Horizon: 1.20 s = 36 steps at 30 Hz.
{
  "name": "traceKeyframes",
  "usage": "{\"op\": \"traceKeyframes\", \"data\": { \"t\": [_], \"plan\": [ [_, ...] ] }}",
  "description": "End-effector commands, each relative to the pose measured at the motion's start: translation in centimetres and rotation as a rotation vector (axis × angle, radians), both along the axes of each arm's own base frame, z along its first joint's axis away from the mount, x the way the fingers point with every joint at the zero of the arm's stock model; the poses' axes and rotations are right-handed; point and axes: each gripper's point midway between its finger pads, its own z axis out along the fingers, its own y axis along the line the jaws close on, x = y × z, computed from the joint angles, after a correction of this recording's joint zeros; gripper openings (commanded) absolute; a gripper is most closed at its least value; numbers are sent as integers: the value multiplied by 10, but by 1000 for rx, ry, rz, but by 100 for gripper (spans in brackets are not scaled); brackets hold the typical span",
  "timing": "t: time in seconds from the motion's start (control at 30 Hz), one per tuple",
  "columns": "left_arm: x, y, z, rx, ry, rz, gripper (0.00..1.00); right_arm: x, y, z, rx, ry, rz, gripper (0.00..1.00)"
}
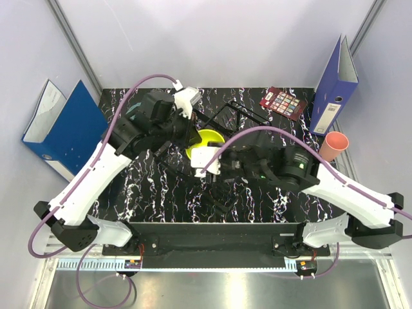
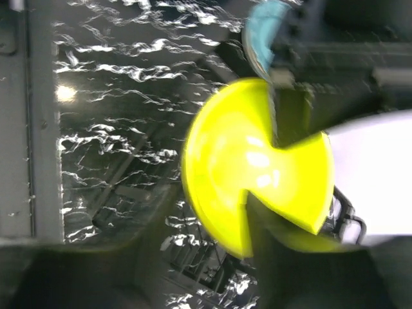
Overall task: Unload the mixed dishes from the dish rack
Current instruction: Place the bowl at the center of the board.
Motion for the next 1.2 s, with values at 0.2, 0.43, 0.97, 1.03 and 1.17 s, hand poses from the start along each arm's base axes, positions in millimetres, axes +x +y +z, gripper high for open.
{"op": "traceKeyframes", "data": {
  "t": [0.2, 0.43, 0.97, 1.03, 1.17],
  "plan": [
    [19, 9, 69, -147, -170, 132, 0, 15, -46, 65, 211, -123, -191, 82],
    [34, 46, 96, -272, -252, 346, 0, 53, -101, 128, 735, -42, -721, 13],
    [45, 183, 36, -181, -252, 955, 0, 37, -179, 62, 1370, 407, -1057, 0],
    [51, 203, 7, -144, -199, 1037, 0, 39, -174, 55, 1339, 400, -1058, 0],
    [64, 226, -36, -138, -89, 1134, 0, 40, -165, 45, 1290, 391, -1048, 0]
  ]
}}
